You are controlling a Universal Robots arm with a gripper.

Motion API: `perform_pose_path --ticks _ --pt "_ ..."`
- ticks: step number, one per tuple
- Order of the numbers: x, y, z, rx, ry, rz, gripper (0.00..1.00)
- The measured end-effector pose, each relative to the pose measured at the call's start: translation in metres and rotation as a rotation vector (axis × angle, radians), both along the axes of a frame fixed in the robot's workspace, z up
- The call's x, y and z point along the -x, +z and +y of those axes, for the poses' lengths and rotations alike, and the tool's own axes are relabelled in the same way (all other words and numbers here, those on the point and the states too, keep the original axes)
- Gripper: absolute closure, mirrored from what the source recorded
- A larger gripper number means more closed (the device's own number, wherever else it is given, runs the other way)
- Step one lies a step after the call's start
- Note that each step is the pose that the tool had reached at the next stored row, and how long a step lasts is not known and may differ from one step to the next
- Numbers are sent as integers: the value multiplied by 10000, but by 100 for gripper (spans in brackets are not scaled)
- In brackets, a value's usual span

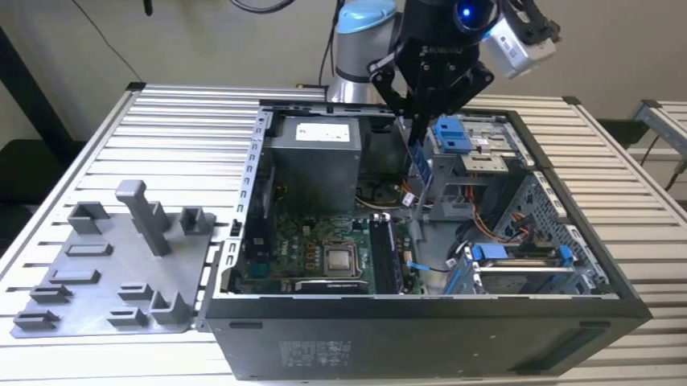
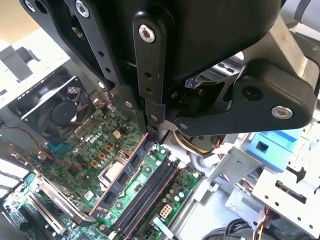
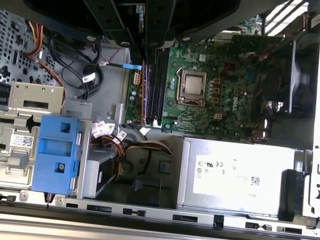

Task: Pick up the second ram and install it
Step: 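Insert the second ram into the second slot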

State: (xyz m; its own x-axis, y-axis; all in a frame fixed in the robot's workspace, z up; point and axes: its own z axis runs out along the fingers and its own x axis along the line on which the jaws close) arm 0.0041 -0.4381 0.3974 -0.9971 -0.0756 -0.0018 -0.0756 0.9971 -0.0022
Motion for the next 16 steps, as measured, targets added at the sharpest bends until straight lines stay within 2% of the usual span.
perform_pose_path --ticks 9,14,16 --pt "0 -85 0 0 0 0 86" --pt "0 -155 0 3 -6 0 86" --pt "0 -184 0 3 -158 -1 86"
